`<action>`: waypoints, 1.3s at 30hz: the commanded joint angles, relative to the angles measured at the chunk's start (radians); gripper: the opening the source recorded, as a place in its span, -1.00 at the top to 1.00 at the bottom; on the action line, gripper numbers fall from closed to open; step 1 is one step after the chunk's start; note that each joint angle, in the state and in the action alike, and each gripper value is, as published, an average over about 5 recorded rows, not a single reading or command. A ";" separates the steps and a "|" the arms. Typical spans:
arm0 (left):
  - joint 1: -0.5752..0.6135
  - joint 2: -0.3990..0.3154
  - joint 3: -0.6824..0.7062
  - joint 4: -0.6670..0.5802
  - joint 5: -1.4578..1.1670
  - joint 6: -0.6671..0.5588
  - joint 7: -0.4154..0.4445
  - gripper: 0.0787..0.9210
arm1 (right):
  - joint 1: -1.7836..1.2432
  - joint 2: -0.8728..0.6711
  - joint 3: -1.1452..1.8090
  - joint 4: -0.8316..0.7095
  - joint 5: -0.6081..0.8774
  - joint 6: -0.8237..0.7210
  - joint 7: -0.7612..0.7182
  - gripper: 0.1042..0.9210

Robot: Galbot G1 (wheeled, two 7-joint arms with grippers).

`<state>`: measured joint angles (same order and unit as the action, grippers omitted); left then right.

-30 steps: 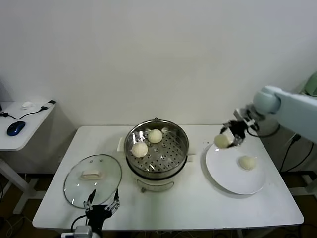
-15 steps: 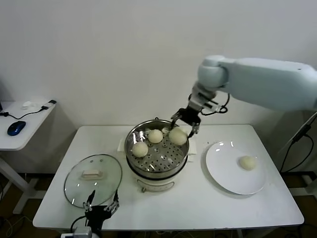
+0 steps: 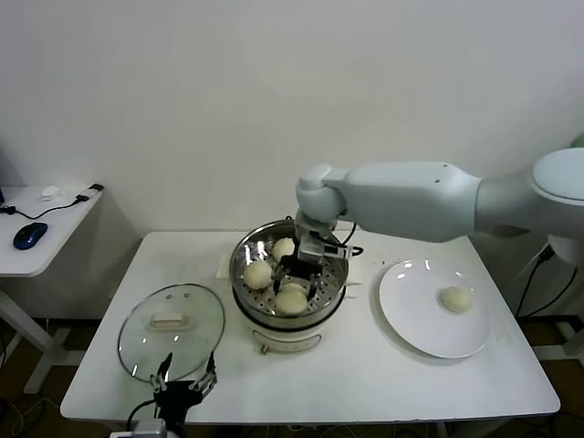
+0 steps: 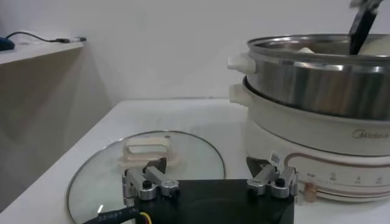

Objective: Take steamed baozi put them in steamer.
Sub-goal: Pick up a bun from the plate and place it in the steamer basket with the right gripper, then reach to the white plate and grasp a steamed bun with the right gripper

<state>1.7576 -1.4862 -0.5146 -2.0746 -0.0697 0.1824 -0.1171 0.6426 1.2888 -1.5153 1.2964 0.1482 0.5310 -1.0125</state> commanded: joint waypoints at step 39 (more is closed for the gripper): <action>0.001 -0.003 0.007 -0.015 0.001 0.003 0.005 -0.77 | 0.080 -0.717 -0.201 -0.173 0.229 -0.595 -0.042 -0.76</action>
<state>1.7582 -1.4884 -0.5083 -2.0906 -0.0683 0.1839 -0.1129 0.8538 0.8525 -1.7567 1.1226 0.4180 0.2102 -1.0903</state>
